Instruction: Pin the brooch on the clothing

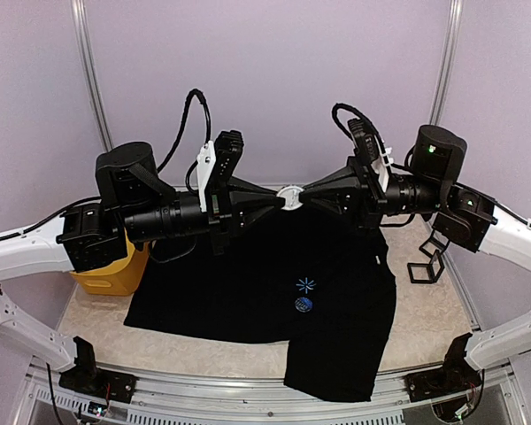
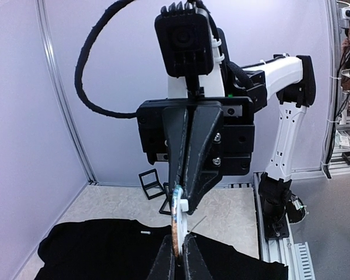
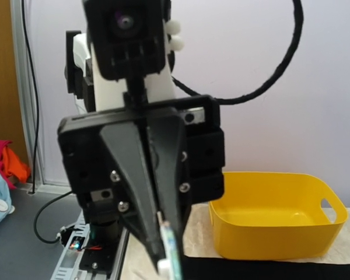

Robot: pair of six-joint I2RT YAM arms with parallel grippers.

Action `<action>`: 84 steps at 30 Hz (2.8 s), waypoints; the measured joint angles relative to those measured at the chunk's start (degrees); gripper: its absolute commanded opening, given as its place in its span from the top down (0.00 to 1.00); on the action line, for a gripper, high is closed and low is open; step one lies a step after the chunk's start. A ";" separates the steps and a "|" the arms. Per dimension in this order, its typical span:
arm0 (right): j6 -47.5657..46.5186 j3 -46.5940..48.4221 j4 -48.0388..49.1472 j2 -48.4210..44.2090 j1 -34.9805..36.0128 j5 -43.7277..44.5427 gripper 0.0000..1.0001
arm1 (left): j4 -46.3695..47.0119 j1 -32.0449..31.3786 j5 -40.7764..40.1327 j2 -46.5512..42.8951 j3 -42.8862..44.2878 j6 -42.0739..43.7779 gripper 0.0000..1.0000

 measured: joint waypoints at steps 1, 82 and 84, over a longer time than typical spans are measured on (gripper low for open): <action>0.07 0.00 -0.04 0.00 0.00 0.07 1.00 | 0.02 0.22 -0.02 0.00 0.00 -0.44 0.38; 6.91 -30.03 6.12 15.37 -25.73 25.49 1.00 | -17.90 7.67 -1.11 60.11 27.17 4.90 1.00; 5.09 -32.04 8.96 14.73 -25.73 23.63 1.00 | -14.75 8.04 0.11 58.47 23.56 4.11 1.00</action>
